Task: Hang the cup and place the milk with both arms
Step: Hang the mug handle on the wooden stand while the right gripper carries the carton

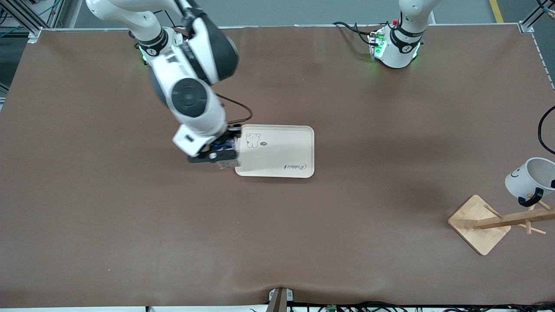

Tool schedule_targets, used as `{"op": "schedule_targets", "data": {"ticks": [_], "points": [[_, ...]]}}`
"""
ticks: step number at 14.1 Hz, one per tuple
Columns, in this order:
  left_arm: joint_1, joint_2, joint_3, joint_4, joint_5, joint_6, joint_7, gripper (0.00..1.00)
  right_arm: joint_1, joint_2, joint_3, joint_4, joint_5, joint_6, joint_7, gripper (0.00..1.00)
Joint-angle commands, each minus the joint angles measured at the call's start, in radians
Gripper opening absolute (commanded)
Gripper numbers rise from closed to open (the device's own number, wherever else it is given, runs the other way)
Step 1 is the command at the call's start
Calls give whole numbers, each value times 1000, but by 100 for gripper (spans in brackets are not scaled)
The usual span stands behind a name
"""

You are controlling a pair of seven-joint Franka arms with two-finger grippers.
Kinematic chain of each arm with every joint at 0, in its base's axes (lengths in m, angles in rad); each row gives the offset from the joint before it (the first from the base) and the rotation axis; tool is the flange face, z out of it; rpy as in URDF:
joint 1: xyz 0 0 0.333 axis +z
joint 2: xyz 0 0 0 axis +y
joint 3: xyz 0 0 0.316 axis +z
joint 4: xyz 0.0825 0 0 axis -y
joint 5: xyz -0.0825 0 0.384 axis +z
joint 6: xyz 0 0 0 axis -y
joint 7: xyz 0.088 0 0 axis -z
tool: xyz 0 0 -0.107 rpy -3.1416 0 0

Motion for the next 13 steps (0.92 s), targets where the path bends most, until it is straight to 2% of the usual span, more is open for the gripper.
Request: {"op": "schedule_targets", "data": {"ticks": [1, 2, 3, 4, 5, 6, 8, 10, 11, 13], "points": [[-4, 22, 26, 29, -2, 7, 20, 0, -105, -78, 6, -22, -15, -79, -52, 0], [-4, 24, 26, 32, -2, 12, 18, 0, -147, -92, 6, -23, -20, -93, -53, 0], [-4, 28, 29, 35, -1, 25, 18, 4, -182, -100, 3, -23, -23, -104, -53, 0], [-5, 31, 32, 36, -2, 27, 14, 40, -230, -105, -2, -25, -23, -115, -56, 0], [-7, 30, 31, 36, -7, 27, -3, 98, -285, -102, -2, -40, -23, -136, -105, 0], [-7, 25, 31, 34, -11, 24, -29, 100, -349, -94, -2, -61, -21, -127, -210, 0], [-8, 9, 23, 34, -16, 9, -46, 100, -438, -92, -3, -77, -21, -112, -286, 0], [-7, -16, 21, 28, -16, -7, -93, 100, -526, -97, -3, -147, -23, -35, -395, 0], [-7, -33, 14, 28, -20, -43, -124, 100, -552, -102, -5, -181, -26, 1, -474, 0], [-5, -68, -23, 28, -31, -114, -236, 100, -603, -117, -9, -246, -34, 45, -503, 0]]}}
